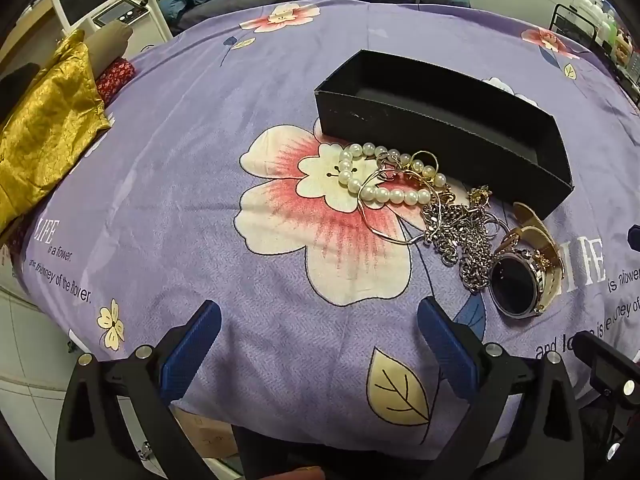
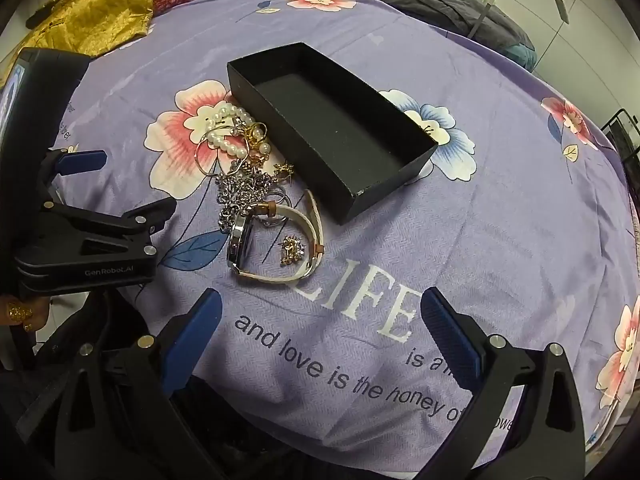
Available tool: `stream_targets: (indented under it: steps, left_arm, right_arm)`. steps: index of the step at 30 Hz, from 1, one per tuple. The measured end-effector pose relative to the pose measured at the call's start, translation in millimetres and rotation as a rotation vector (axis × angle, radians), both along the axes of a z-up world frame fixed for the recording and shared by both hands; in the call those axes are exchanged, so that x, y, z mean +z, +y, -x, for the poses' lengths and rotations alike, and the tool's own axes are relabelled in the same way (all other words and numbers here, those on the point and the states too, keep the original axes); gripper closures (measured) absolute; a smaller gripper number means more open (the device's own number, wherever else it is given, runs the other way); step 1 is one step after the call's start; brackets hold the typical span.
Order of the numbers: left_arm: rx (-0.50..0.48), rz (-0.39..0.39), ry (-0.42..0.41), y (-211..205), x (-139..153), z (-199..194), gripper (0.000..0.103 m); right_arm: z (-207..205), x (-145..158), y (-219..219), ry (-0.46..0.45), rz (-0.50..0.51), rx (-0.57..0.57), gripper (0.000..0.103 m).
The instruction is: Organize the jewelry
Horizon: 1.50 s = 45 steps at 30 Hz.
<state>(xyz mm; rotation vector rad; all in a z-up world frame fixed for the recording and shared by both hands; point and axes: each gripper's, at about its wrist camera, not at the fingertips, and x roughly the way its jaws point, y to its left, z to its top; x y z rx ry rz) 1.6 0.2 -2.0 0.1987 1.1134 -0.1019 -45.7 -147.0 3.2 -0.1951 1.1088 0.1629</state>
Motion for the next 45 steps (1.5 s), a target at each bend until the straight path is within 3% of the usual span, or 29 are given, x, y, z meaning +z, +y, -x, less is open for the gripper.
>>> stream_targets:
  steps: [45]
  left_arm:
    - [0.009, -0.004, 0.015, 0.9, -7.0, 1.6, 0.007]
  right_arm:
    - [1.5, -2.2, -0.3, 0.019, -0.024, -0.009, 0.005]
